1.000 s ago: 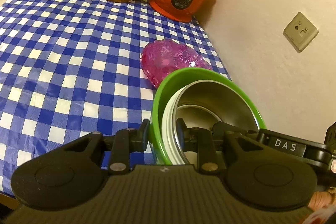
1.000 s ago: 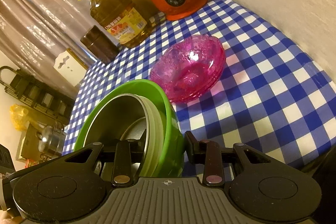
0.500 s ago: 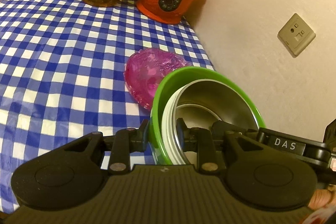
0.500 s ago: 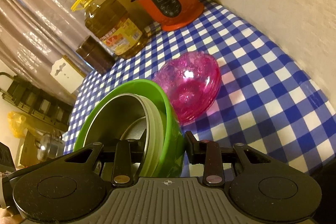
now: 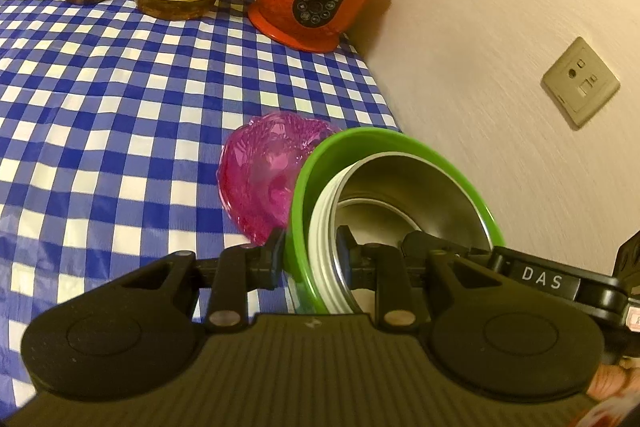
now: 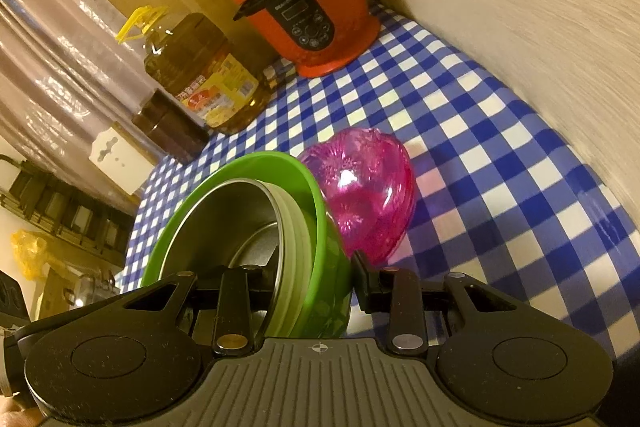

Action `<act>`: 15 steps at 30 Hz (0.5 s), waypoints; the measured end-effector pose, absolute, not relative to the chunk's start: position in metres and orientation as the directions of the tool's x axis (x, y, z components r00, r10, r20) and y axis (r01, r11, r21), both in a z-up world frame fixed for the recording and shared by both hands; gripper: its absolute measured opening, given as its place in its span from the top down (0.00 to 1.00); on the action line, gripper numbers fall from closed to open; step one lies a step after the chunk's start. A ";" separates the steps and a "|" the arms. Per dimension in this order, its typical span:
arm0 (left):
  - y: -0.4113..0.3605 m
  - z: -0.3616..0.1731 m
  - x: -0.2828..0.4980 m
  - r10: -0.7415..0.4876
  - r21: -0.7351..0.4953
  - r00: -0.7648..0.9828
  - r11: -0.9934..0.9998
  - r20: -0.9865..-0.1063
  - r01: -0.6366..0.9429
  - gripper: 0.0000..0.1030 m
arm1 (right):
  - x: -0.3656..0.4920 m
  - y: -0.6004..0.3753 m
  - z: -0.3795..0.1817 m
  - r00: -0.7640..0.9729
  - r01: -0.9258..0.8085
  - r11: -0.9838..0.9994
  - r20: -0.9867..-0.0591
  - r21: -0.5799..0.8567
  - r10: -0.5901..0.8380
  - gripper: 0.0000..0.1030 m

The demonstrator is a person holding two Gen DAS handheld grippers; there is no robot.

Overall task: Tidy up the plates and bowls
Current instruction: 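Carry the nested green bowl stack with both grippers toward the pink plates, then lower the bowl stack onto the pink plate stack with both grippers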

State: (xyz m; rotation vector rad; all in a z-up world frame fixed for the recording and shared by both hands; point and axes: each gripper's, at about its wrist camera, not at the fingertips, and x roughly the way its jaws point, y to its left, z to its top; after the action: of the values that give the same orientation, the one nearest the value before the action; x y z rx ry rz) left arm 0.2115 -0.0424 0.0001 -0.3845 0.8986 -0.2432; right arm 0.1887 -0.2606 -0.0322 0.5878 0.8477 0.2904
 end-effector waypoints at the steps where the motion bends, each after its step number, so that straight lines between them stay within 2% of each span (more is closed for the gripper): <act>1: -0.043 -0.001 0.215 -0.362 -0.423 0.601 0.905 -0.712 0.043 0.77 | 0.193 -0.261 -0.034 0.635 -0.011 0.805 -0.618 0.594 0.465 0.67; 15: -0.043 -0.021 0.274 -0.361 -0.433 0.588 0.901 -0.724 0.020 0.77 | 0.249 -0.264 -0.054 0.625 0.000 0.804 -0.627 0.595 0.465 0.67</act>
State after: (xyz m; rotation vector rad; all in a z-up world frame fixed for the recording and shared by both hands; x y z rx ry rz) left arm 0.2741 -0.0428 -0.0209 -0.4049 0.9207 -0.2289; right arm 0.2491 -0.2642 -0.0538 0.5934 0.8642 0.2855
